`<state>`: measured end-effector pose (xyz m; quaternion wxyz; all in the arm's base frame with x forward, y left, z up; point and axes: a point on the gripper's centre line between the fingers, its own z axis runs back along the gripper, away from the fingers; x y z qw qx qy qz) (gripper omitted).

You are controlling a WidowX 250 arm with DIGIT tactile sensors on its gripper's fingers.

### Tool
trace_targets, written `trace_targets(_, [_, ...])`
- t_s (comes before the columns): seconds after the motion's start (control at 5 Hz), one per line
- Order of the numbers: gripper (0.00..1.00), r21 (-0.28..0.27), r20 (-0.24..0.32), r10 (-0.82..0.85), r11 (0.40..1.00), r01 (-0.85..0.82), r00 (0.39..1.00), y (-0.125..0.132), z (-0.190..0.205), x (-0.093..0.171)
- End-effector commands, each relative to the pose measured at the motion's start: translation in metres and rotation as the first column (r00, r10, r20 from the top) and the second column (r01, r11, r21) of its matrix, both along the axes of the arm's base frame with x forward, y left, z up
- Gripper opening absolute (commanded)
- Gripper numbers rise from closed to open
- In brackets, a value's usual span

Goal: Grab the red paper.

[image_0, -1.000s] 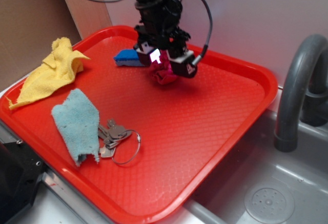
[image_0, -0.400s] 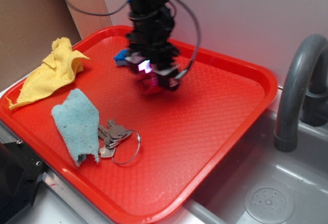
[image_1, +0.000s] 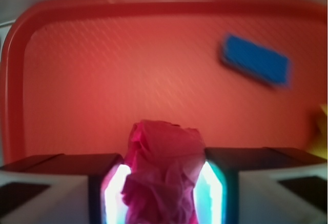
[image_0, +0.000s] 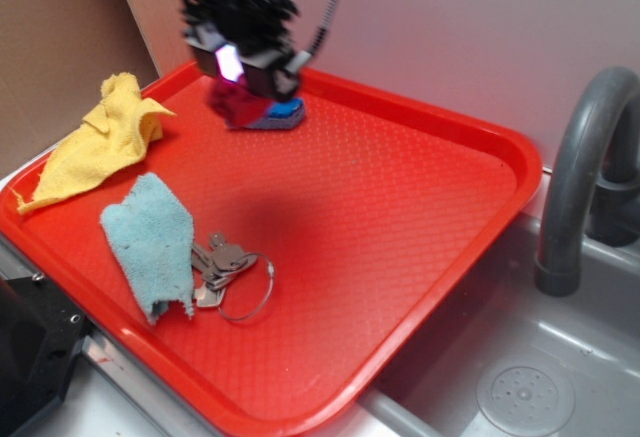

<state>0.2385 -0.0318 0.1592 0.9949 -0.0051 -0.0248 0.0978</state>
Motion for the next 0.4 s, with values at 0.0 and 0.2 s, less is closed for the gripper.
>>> trace_targets(0.0, [0.00,-0.055,0.091,0.097,0.994,-0.092,0.991,0.023,0.070,-0.038])
trace_targets(0.2, [0.00,-0.086,0.039,0.089,0.993,-0.085,0.995,0.029,0.054,-0.034])
